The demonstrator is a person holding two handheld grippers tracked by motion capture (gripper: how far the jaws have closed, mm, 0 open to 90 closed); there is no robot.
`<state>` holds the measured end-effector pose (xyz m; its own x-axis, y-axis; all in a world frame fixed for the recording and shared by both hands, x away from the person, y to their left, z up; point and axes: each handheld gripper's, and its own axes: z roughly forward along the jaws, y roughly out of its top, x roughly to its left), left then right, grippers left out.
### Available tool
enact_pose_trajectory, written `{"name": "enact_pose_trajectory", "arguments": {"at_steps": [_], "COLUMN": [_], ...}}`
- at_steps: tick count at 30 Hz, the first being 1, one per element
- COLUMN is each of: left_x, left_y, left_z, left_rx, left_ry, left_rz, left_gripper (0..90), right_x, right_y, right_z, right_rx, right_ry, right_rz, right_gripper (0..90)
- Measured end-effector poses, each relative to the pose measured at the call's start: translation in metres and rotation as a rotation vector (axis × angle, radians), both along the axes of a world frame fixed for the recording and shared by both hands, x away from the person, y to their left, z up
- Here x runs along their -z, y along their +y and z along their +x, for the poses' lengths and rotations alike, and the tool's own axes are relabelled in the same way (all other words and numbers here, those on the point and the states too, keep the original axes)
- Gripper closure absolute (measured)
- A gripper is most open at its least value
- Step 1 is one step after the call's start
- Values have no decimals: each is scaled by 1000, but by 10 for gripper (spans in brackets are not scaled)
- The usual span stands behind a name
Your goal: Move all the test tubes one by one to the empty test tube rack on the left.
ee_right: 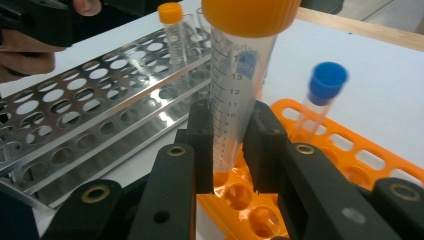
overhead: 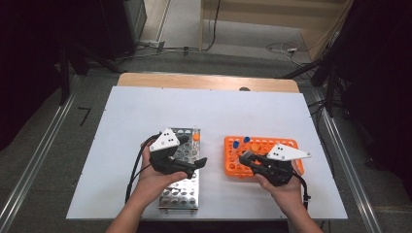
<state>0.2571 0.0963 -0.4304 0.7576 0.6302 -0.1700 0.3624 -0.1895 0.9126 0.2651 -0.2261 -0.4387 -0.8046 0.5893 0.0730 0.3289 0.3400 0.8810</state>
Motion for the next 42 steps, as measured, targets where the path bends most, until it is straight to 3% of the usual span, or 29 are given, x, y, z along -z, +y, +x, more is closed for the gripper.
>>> {"name": "enact_pose_trajectory", "arguments": {"at_steps": [8, 13, 17, 27, 31, 42], "left_x": [-1, -1, -3, -2, 1, 1], "left_y": [-6, -9, -18, -38, -43, -45], "left_z": [-2, -3, -7, -12, -13, -14], "left_rx": [53, 116, 161, 258, 251, 223], "left_ry": [0, -6, -30, -33, -29, -64], "left_rz": [-25, -61, -32, -37, -28, 1], "left_gripper": [112, 255, 380, 580, 650, 726], "right_x": [4, 7, 9, 11, 12, 12], "right_y": [19, 33, 42, 58, 62, 62], "right_z": [-5, -8, -11, -16, -17, -17], "right_rx": [-53, -85, -107, -149, -165, -177], "right_ry": [7, 9, 10, 24, 33, 52], "right_rz": [-17, -30, -45, -62, -69, -65], "right_gripper": [730, 731, 731, 731, 731, 730]}}
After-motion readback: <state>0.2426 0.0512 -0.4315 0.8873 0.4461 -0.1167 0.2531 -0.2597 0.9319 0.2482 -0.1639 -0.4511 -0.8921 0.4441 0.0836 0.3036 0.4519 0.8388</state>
